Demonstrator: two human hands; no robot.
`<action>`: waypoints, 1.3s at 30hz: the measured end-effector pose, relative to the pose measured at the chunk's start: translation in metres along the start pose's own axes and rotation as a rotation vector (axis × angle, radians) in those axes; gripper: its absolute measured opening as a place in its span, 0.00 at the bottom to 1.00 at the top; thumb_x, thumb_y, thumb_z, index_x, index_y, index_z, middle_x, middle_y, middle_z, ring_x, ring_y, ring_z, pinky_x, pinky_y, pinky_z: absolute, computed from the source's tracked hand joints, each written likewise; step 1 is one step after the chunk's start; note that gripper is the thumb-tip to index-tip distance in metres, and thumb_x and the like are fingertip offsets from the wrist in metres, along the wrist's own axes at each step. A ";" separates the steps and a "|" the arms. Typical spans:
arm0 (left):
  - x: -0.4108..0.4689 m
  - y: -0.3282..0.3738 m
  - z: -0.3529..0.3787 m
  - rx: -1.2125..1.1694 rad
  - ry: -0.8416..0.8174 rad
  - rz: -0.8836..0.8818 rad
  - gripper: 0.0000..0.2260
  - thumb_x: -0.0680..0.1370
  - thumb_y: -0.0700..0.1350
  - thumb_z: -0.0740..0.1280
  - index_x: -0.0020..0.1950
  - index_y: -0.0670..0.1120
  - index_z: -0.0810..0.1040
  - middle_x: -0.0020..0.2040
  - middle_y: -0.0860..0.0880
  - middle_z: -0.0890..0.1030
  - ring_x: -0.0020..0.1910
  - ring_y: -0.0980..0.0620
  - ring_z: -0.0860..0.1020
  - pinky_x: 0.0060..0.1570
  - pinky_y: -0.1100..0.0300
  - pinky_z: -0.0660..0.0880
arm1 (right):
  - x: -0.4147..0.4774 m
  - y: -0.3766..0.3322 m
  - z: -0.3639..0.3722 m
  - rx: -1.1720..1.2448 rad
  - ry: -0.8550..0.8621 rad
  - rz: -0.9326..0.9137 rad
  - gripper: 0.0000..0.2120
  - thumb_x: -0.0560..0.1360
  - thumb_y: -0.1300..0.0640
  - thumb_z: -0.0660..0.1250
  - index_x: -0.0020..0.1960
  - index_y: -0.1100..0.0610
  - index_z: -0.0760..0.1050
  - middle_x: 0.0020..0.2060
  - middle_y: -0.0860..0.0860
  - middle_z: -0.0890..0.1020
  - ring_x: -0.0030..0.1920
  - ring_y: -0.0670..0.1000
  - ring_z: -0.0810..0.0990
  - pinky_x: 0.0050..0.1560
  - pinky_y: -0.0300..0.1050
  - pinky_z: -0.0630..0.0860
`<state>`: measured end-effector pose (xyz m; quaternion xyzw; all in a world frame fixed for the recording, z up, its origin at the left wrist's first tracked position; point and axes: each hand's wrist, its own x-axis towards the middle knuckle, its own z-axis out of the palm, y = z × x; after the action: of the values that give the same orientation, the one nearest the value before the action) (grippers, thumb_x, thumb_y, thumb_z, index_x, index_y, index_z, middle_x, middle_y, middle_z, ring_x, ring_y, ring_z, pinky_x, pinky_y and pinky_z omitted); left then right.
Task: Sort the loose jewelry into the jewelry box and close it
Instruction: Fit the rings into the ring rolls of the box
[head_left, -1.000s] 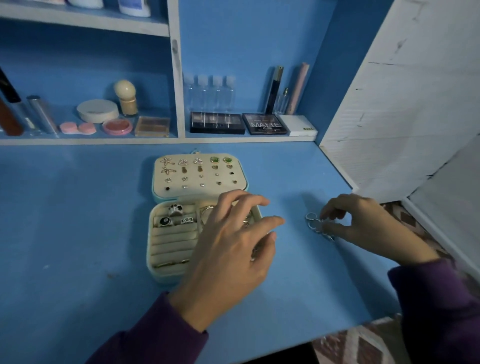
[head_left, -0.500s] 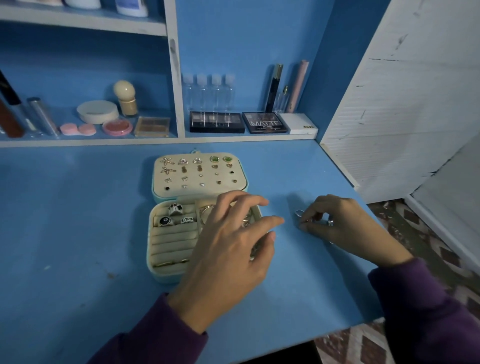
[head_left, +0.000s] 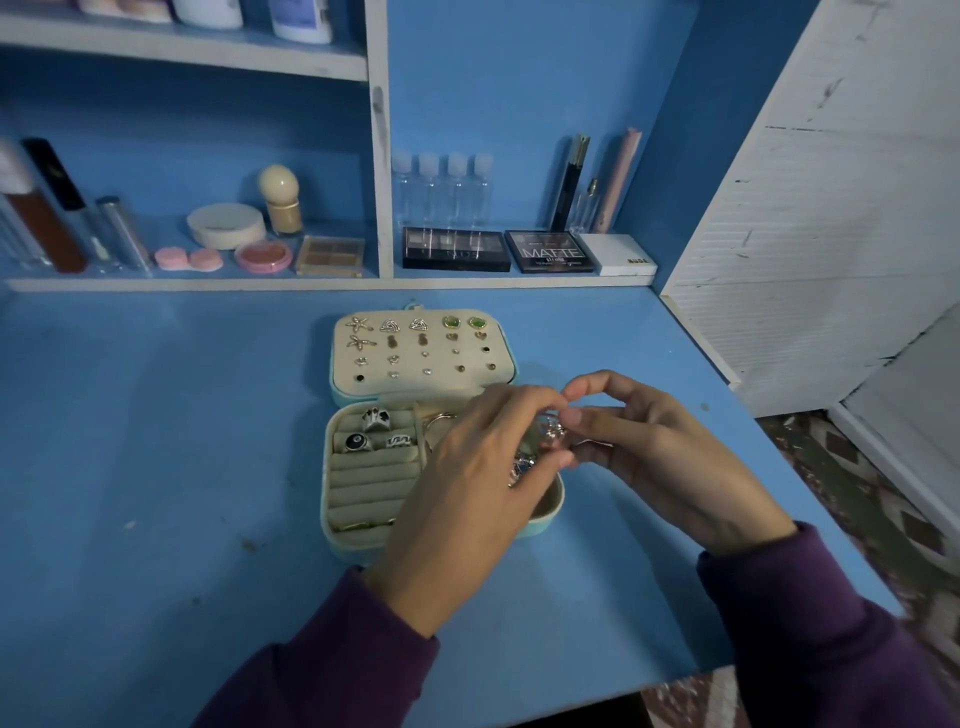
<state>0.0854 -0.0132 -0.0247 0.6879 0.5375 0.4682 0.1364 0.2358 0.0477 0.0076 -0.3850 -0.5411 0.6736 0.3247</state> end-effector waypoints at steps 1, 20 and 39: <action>0.000 -0.002 0.000 0.009 0.013 0.002 0.10 0.74 0.48 0.68 0.54 0.54 0.73 0.50 0.57 0.77 0.49 0.60 0.76 0.48 0.60 0.73 | -0.001 0.000 0.002 0.011 -0.007 0.010 0.13 0.67 0.62 0.68 0.51 0.62 0.71 0.36 0.62 0.80 0.35 0.54 0.79 0.40 0.41 0.78; 0.001 -0.012 -0.021 -0.009 0.121 -0.028 0.06 0.72 0.44 0.72 0.48 0.47 0.82 0.42 0.54 0.82 0.41 0.60 0.79 0.43 0.65 0.76 | 0.006 0.016 -0.048 -1.246 0.288 -0.165 0.03 0.70 0.57 0.72 0.41 0.49 0.80 0.38 0.48 0.78 0.43 0.48 0.73 0.43 0.40 0.66; -0.006 -0.016 -0.036 0.005 0.161 -0.034 0.07 0.71 0.46 0.73 0.47 0.47 0.83 0.39 0.55 0.82 0.38 0.60 0.80 0.41 0.63 0.77 | 0.015 0.021 -0.026 -1.243 0.386 -0.343 0.04 0.70 0.63 0.71 0.38 0.56 0.79 0.32 0.48 0.78 0.34 0.41 0.74 0.40 0.27 0.68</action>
<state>0.0474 -0.0240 -0.0196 0.6392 0.5594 0.5183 0.0990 0.2510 0.0686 -0.0186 -0.5225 -0.8138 0.0948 0.2360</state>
